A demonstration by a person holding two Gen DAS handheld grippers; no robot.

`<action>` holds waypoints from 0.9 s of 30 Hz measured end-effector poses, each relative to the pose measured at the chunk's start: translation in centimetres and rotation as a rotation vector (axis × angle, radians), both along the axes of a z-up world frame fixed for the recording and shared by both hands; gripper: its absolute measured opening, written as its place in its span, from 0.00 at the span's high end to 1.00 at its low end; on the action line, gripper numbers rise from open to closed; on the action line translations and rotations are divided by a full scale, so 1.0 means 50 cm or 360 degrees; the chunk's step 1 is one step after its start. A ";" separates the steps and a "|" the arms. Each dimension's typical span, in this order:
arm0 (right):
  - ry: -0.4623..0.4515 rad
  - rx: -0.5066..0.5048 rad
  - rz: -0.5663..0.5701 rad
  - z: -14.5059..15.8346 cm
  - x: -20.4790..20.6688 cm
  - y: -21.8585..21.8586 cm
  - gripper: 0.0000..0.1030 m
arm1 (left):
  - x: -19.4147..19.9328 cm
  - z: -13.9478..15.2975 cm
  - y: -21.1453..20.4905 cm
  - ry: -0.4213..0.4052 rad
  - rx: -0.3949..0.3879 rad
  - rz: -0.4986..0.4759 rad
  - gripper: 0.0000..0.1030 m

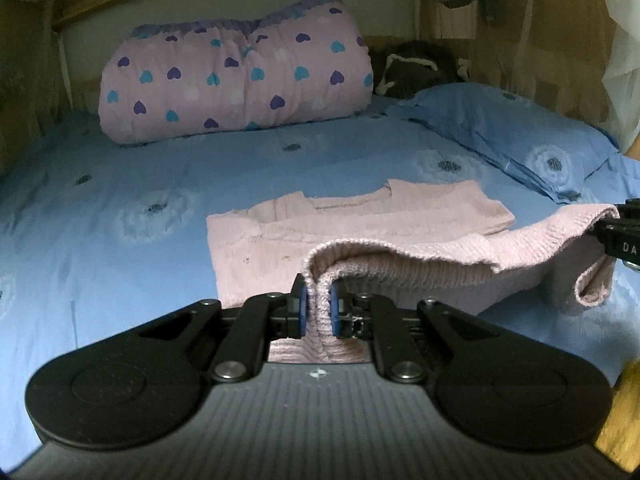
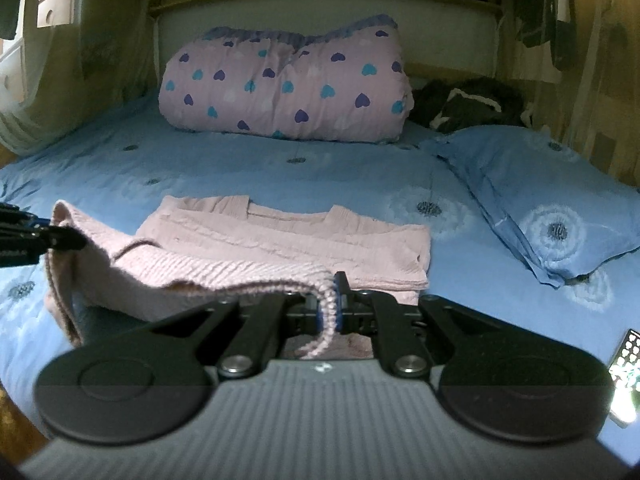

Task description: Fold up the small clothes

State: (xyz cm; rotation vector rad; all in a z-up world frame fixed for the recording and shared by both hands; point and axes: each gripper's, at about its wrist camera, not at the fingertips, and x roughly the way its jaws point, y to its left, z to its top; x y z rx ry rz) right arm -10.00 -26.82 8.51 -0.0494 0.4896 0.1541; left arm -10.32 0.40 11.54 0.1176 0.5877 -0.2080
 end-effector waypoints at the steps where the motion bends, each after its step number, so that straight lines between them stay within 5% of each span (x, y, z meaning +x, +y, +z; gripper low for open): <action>1: -0.0004 0.0000 -0.0002 0.001 0.003 0.000 0.92 | 0.003 0.003 0.000 -0.0007 -0.0001 0.0001 0.87; 16: -0.0119 -0.0008 -0.0046 0.040 0.086 -0.003 0.92 | 0.126 0.075 -0.018 -0.0154 -0.0008 0.0023 0.87; 27: -0.0128 -0.0122 -0.0072 0.020 0.234 0.016 0.92 | 0.320 0.029 -0.034 -0.0101 0.0021 0.0075 0.87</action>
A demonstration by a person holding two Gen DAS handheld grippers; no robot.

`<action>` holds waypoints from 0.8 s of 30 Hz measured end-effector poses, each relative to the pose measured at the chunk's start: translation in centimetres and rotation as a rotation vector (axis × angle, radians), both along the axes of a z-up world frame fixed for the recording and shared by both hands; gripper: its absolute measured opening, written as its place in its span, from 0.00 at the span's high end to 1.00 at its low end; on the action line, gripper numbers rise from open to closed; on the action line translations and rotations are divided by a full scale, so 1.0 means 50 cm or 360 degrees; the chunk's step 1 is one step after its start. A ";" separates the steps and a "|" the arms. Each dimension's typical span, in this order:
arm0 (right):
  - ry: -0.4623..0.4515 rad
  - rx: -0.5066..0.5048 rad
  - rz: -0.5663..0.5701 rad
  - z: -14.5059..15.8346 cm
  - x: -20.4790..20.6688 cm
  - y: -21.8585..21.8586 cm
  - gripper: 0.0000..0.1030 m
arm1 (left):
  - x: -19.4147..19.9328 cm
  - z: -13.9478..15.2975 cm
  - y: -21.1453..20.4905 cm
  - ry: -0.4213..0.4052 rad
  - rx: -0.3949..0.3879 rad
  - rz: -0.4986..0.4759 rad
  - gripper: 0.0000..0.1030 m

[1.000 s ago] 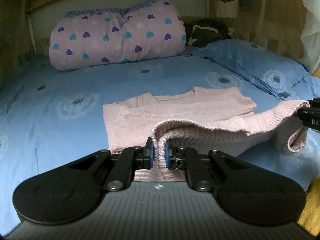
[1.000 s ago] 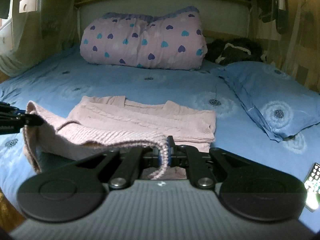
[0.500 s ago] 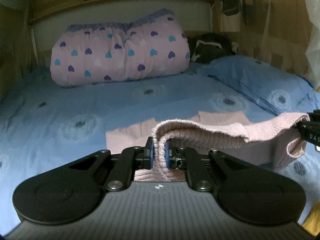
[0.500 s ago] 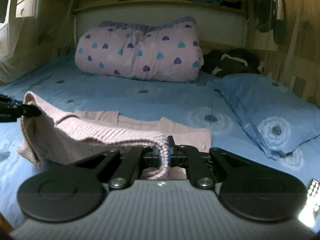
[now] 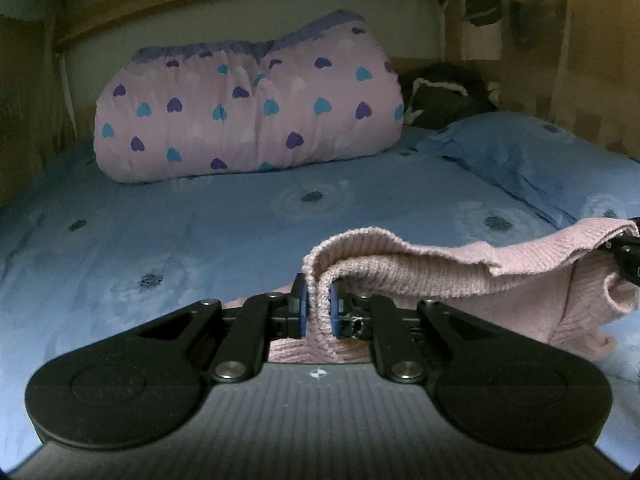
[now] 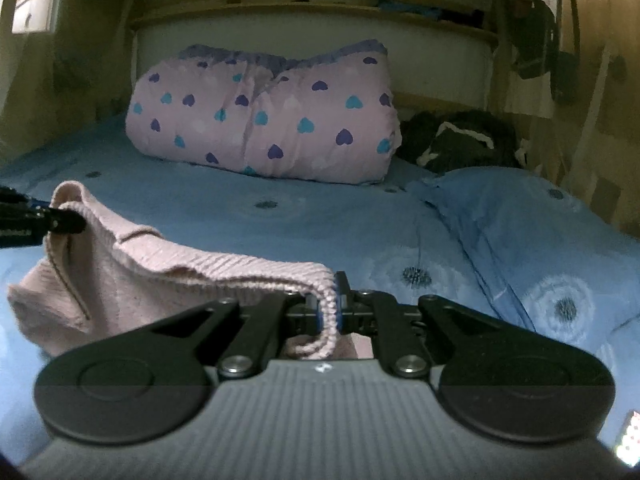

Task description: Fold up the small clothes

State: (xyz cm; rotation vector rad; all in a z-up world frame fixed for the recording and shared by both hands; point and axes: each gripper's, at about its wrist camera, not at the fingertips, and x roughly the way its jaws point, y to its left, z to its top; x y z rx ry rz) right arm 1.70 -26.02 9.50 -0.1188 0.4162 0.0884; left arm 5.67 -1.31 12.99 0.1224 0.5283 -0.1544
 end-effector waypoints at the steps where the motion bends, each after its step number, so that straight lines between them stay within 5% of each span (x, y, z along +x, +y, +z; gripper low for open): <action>1: 0.0002 -0.0019 -0.0004 -0.007 0.015 0.003 0.92 | 0.022 -0.008 0.000 0.0008 0.0002 0.0004 0.87; 16: 0.0322 -0.0009 -0.0046 -0.176 0.220 0.003 0.90 | 0.237 -0.201 -0.004 0.0194 0.0067 -0.0010 0.86; 19: 0.0342 0.0042 -0.0050 -0.204 0.234 0.002 0.88 | 0.255 -0.224 0.004 0.0235 0.0077 0.0002 0.80; 22: 0.0264 0.0011 -0.0117 -0.212 0.227 0.002 0.50 | 0.255 -0.218 0.020 0.0265 0.0040 0.0011 0.75; 24: 0.0226 -0.0009 -0.0132 -0.202 0.221 -0.004 0.41 | 0.246 -0.202 0.033 0.0262 0.0006 0.0011 0.72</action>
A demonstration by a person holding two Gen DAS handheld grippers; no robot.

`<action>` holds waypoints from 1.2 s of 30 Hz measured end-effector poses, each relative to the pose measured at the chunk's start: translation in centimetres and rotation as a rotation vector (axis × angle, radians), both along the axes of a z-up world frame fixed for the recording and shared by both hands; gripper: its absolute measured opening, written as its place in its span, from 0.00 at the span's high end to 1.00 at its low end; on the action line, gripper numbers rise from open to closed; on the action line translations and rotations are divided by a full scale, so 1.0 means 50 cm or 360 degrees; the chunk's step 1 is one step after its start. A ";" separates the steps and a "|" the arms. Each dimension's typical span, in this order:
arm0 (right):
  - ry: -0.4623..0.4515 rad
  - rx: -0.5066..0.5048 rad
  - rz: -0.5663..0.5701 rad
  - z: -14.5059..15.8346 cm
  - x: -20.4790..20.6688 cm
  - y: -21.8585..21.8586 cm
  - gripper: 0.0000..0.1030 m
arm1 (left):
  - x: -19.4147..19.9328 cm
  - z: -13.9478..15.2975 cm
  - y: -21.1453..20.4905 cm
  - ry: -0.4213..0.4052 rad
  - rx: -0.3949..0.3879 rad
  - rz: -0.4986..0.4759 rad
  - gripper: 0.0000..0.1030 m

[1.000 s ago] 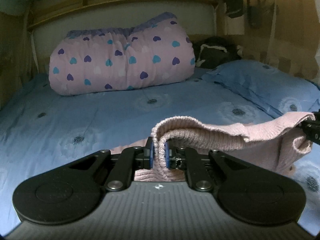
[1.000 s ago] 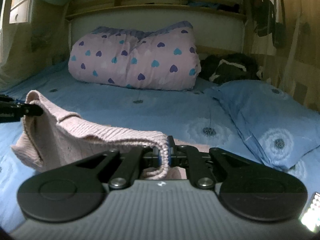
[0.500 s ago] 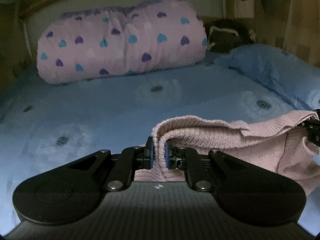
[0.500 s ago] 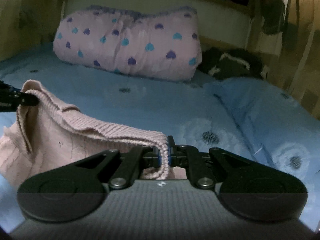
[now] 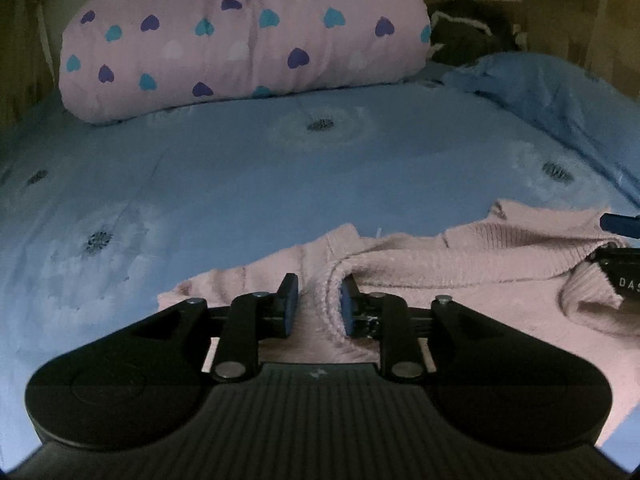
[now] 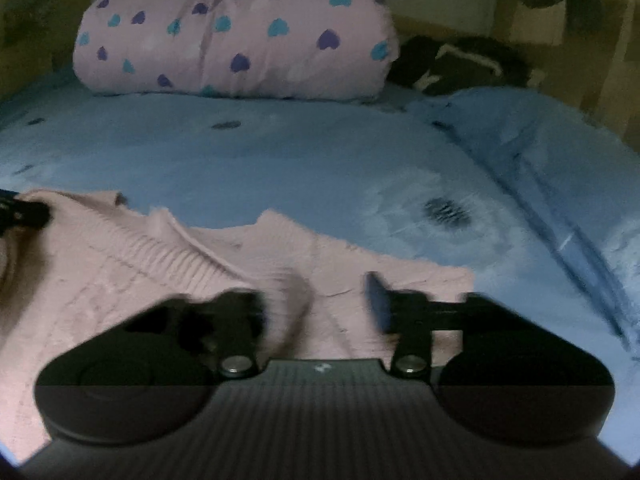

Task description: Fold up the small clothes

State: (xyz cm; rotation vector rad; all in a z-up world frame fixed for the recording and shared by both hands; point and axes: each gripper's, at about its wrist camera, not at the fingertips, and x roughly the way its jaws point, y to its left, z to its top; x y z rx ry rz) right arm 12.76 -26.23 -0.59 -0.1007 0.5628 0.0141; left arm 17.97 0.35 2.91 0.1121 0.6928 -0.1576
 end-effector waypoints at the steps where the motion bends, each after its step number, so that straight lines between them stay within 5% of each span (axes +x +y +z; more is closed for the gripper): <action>1: -0.0004 0.0023 0.0002 0.011 -0.007 -0.006 0.41 | -0.008 0.011 0.006 -0.0007 -0.0009 -0.0002 0.70; 7: -0.0002 0.0061 -0.0019 0.066 -0.043 -0.020 0.41 | -0.058 0.062 0.030 -0.0036 0.0017 -0.0032 0.57; 15: 0.0032 0.0041 -0.0023 0.099 -0.096 -0.016 0.41 | -0.114 0.097 0.047 -0.0022 0.0009 -0.0076 0.55; 22: 0.0126 0.0158 0.0290 0.093 -0.115 0.012 0.41 | -0.150 0.054 0.022 0.0123 0.0138 -0.0325 0.55; 33: 0.0243 -0.0056 0.0438 0.010 -0.072 0.060 0.43 | -0.158 -0.012 -0.032 0.0091 0.0397 -0.0564 0.55; 36: 0.0207 -0.0062 0.0415 0.006 -0.062 0.055 0.57 | -0.160 -0.027 -0.042 0.0061 0.0498 -0.0595 0.55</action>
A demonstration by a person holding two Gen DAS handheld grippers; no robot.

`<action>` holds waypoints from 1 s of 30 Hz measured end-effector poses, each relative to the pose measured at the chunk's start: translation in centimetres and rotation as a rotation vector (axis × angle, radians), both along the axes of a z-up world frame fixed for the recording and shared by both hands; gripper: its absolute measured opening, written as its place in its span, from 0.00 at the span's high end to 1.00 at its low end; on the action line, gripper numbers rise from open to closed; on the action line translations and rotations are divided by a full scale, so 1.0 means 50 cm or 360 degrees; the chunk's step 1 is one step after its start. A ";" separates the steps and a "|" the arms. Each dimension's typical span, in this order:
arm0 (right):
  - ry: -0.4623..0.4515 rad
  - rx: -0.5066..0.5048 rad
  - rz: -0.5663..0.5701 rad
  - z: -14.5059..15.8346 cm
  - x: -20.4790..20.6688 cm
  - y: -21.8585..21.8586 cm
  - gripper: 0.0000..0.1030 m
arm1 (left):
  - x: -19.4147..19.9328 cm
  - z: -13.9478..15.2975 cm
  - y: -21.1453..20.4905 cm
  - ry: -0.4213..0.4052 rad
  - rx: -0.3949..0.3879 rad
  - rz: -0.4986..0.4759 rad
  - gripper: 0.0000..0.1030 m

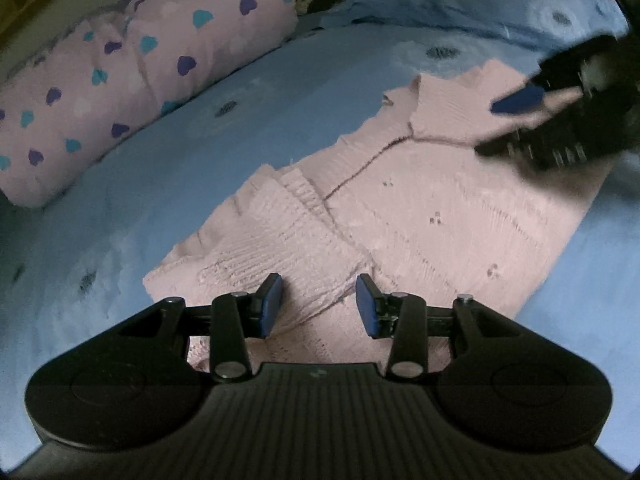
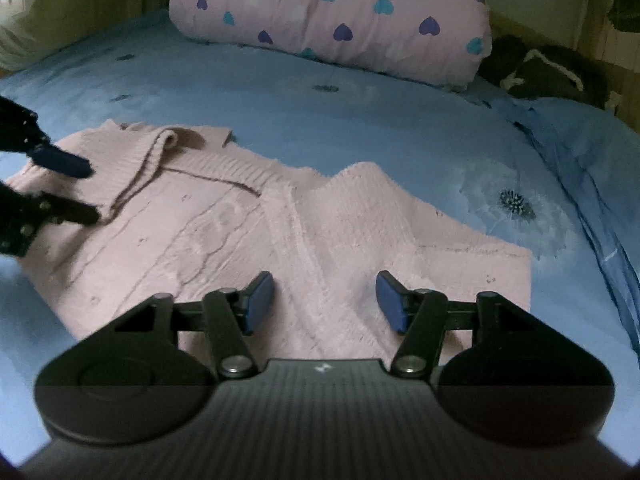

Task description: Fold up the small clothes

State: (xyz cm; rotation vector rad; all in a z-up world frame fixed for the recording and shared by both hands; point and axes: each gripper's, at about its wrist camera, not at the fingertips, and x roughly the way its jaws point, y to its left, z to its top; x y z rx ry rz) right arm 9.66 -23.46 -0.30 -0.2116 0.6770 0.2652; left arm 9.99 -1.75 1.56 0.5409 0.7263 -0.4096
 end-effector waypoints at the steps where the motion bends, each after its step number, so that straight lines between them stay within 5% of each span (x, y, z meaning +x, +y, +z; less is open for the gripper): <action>1: -0.0005 0.0006 -0.0019 -0.001 0.005 -0.001 0.69 | -0.002 -0.007 -0.005 -0.0022 0.0039 -0.0014 0.55; 2: -0.0010 0.0015 -0.0035 0.000 0.008 -0.003 0.79 | -0.006 -0.013 -0.011 -0.0049 0.0085 -0.0033 0.55; 5: -0.0027 0.0049 -0.0091 0.006 0.015 -0.014 0.85 | -0.009 -0.020 -0.018 -0.0096 0.0114 -0.0062 0.57; 7: -0.0073 0.0064 -0.0145 0.014 0.015 -0.024 0.86 | 0.002 -0.014 -0.006 -0.0079 0.0027 -0.0017 0.83; 8: -0.0097 0.0066 -0.0173 0.018 0.015 -0.030 0.86 | 0.010 -0.008 0.001 -0.0078 -0.0013 0.0019 0.85; 13: -0.0211 0.0152 -0.0398 0.046 0.021 -0.092 0.86 | 0.057 0.034 0.052 -0.0162 -0.0208 0.0227 0.87; 21: -0.0165 0.0215 -0.0648 0.014 0.047 -0.165 0.86 | 0.162 0.047 0.131 -0.0277 -0.0261 0.0631 0.87; 24: -0.0119 0.0184 -0.0664 -0.008 0.056 -0.164 0.82 | 0.188 0.030 0.155 -0.0226 -0.0272 0.0721 0.86; 28: -0.0135 0.0191 -0.0743 -0.007 0.055 -0.184 0.55 | 0.197 0.019 0.173 -0.0248 -0.0204 0.0839 0.86; 30: -0.0152 0.0232 -0.0829 -0.001 0.049 -0.203 0.52 | 0.194 0.022 0.191 -0.0206 -0.0262 0.0887 0.86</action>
